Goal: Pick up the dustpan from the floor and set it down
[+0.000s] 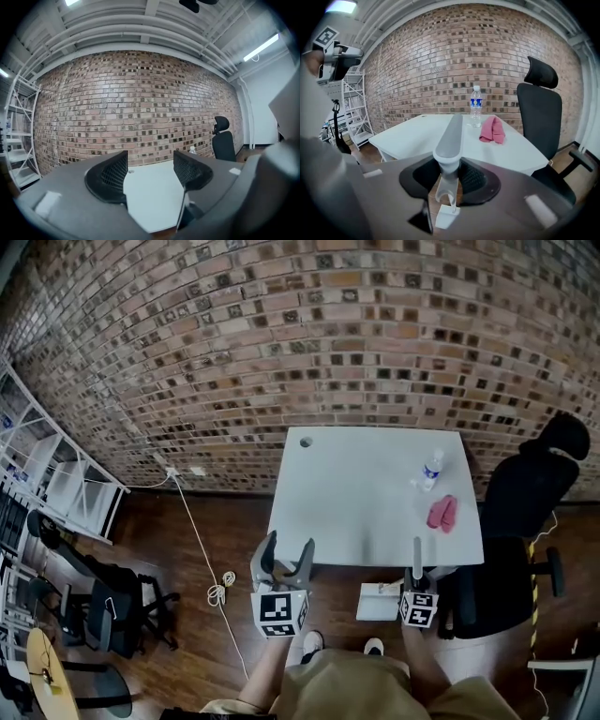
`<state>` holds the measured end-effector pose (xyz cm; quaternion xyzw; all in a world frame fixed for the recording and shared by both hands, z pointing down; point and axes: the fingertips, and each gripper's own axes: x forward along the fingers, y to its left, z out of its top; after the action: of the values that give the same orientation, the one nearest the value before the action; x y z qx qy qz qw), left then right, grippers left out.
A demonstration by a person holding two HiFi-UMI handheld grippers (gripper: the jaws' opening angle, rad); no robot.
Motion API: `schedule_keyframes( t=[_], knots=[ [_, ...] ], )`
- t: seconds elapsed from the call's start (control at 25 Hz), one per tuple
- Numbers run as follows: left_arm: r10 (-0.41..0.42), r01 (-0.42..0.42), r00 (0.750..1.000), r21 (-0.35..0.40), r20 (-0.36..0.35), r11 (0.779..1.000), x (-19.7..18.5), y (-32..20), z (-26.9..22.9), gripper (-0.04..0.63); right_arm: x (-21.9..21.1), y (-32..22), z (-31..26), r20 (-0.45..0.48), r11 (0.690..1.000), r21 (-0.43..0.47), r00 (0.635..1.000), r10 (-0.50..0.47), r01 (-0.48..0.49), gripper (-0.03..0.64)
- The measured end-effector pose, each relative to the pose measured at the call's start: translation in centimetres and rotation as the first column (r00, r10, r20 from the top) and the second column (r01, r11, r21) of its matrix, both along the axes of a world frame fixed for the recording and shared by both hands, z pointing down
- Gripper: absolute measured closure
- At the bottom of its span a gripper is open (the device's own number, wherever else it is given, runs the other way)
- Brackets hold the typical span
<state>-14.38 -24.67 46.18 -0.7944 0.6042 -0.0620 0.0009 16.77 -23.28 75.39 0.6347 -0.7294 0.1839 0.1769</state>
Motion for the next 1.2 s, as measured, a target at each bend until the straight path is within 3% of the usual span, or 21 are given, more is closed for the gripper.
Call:
schedule_keyframes(
  t=[0.24, 0.36, 0.52, 0.8, 1.2],
  knots=[
    [0.041, -0.041, 0.999, 0.010, -0.016, 0.999, 0.9, -0.1, -0.4, 0.312, -0.8, 0.3, -5.8, 0.000, 0.993, 0.117, 1.000, -0.008, 0.008, 0.511],
    [0.057, -0.057, 0.998, 0.014, -0.021, 0.998, 1.5, -0.1, -0.5, 0.313, -1.1, 0.5, -9.3, -0.045, 0.983, 0.183, 0.999, -0.012, 0.020, 0.511],
    [0.071, -0.071, 0.997, 0.019, -0.024, 0.997, 1.9, -0.1, -0.5, 0.313, -1.7, 0.9, -14.4, -0.081, 0.957, 0.289, 0.997, 0.001, 0.023, 0.503],
    [0.084, -0.083, 0.996, 0.032, -0.043, 0.996, 1.6, 0.0, -0.9, 0.313, -3.1, 2.3, -23.7, -0.044, 0.898, 0.441, 0.999, 0.008, 0.012, 0.502],
    [0.086, -0.082, 0.994, 0.068, -0.060, 0.994, 1.4, 0.3, -2.3, 0.313, -3.1, 3.8, -31.3, -0.010, 0.844, 0.535, 0.999, 0.049, -0.036, 0.502]
  ],
)
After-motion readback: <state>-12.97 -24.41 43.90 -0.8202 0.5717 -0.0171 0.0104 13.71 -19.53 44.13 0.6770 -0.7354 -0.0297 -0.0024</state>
